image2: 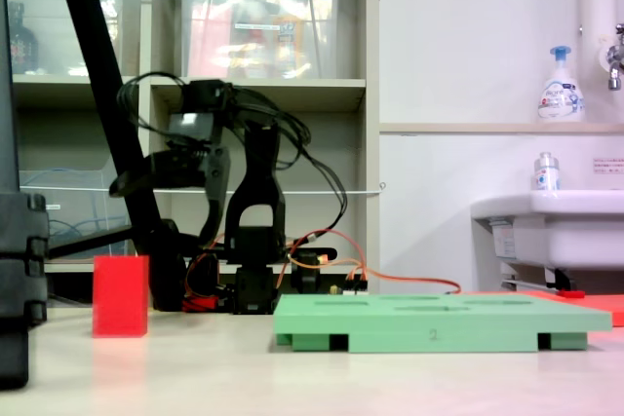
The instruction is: Put the square block into the corresponding hole
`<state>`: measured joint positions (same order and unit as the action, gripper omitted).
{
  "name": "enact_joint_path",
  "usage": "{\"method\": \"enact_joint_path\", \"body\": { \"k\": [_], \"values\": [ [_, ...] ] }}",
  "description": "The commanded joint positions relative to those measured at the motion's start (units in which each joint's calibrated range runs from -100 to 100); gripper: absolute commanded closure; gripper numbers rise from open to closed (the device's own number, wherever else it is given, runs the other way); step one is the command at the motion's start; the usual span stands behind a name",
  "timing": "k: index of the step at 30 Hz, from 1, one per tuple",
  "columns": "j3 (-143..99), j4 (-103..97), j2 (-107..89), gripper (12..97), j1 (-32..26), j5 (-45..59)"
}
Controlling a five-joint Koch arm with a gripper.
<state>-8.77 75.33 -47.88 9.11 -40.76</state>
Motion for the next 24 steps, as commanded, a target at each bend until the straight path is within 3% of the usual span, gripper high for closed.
{"method": "enact_joint_path", "body": {
  "k": [1, 24],
  "values": [
    [5.58, 0.4, 5.0, 19.2, 0.59, 1.37],
    [18.44, 0.4, 40.9, 19.2, 1.95, 3.42]
  ]
}}
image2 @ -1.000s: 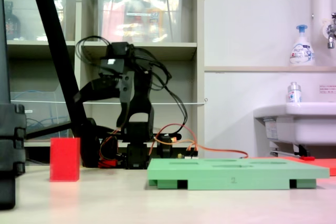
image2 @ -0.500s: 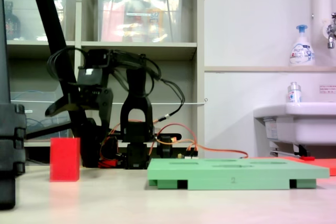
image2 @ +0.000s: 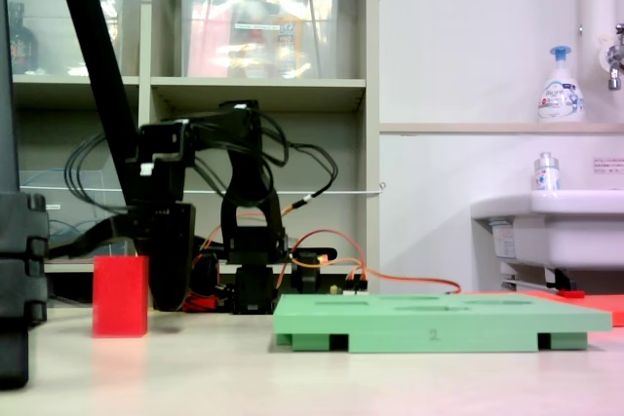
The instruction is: Put the square block into the corresponding hole
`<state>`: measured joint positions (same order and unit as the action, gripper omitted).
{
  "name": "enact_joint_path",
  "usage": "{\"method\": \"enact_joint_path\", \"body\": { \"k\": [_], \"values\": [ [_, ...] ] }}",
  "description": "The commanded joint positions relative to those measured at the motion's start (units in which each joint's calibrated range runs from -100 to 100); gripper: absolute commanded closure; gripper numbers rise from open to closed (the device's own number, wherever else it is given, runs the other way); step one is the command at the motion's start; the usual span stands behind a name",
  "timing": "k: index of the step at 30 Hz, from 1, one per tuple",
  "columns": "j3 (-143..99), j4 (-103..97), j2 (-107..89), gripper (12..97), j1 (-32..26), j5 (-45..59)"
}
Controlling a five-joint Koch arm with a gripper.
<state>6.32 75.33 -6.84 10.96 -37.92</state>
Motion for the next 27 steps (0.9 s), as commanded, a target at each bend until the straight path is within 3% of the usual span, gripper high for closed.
{"method": "enact_joint_path", "body": {
  "k": [1, 19, 22, 27],
  "values": [
    [3.35, 0.4, 0.42, 19.3, 0.1, 0.59],
    [7.44, 1.17, 8.66, 20.5, 0.2, 0.59],
    [7.64, 1.56, 9.07, 35.8, 0.05, 0.59],
    [7.64, 2.91, 9.35, 52.5, 0.2, 0.54]
  ]
}}
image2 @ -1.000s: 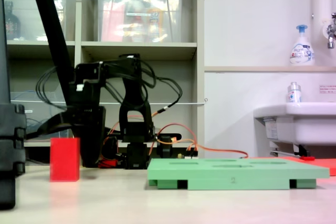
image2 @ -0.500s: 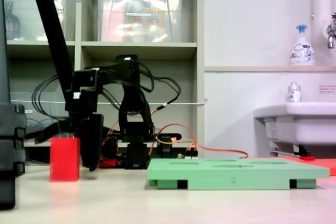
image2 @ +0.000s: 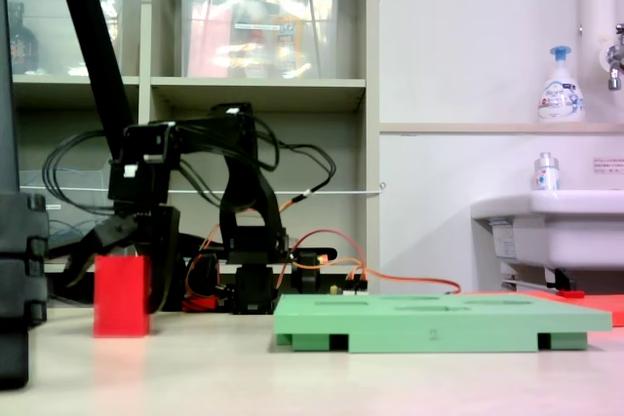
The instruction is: Put the square block into the corresponding hole
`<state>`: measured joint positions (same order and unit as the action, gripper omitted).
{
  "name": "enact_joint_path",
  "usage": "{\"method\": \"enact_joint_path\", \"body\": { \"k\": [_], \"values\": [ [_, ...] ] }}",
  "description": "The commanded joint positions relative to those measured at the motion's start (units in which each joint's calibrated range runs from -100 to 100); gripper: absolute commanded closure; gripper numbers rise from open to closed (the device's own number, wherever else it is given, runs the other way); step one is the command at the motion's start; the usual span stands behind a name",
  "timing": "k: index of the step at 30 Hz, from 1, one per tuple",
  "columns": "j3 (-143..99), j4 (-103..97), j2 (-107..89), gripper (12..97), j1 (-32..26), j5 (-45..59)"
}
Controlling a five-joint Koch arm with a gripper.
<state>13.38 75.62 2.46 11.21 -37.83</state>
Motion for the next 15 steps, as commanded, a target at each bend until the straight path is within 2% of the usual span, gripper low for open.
{"method": "enact_joint_path", "body": {
  "k": [1, 3, 9, 15],
  "values": [
    [0.58, 3.38, 0.05, 56.0, 0.05, 0.34],
    [0.58, 4.44, 0.05, 61.7, 0.15, 0.2],
    [0.78, 9.74, 1.73, 67.3, 0.15, -2.0],
    [1.68, 13.98, 2.43, 78.0, 0.0, -3.61]
  ]
}}
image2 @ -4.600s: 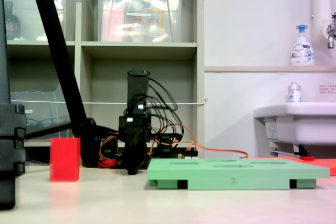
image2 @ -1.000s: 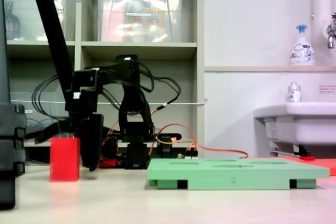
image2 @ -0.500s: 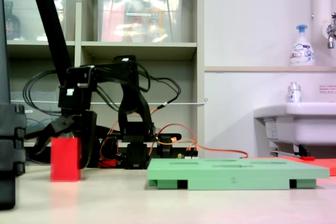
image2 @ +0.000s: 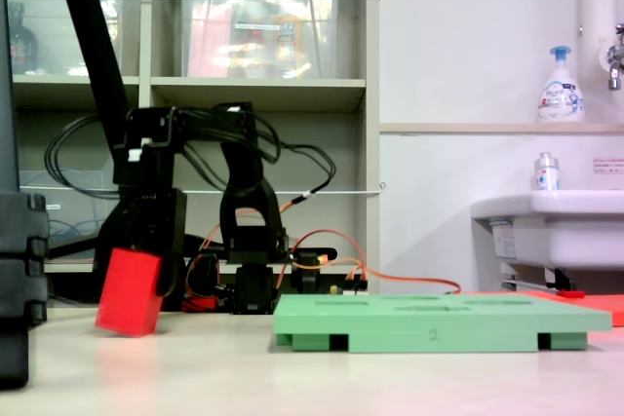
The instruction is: Put the square block into the corresponding hole
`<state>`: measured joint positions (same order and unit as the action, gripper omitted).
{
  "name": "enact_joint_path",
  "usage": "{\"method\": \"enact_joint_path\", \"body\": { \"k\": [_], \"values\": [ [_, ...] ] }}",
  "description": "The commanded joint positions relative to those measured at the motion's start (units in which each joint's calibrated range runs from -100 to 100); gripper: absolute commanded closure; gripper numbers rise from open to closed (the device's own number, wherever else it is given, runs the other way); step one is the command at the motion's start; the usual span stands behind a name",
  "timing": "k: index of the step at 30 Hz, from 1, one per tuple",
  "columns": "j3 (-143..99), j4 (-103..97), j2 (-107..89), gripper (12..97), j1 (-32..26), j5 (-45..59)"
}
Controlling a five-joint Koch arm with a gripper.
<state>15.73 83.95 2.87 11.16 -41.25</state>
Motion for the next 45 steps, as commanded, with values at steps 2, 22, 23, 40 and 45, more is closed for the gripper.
{"method": "enact_joint_path", "body": {
  "k": [2, 22, 23, 40, 45],
  "values": [
    [0.12, 7.29, 2.71, 82.5, 0.0, -0.39],
    [14.78, 16.05, -11.25, 84.9, -2.83, -4.74],
    [15.18, 16.05, -13.49, 84.9, -3.57, -5.27],
    [24.05, 16.05, -17.96, 84.8, -20.37, -17.24],
    [25.65, 16.05, -13.35, 84.8, -21.93, -18.9]
  ]
}}
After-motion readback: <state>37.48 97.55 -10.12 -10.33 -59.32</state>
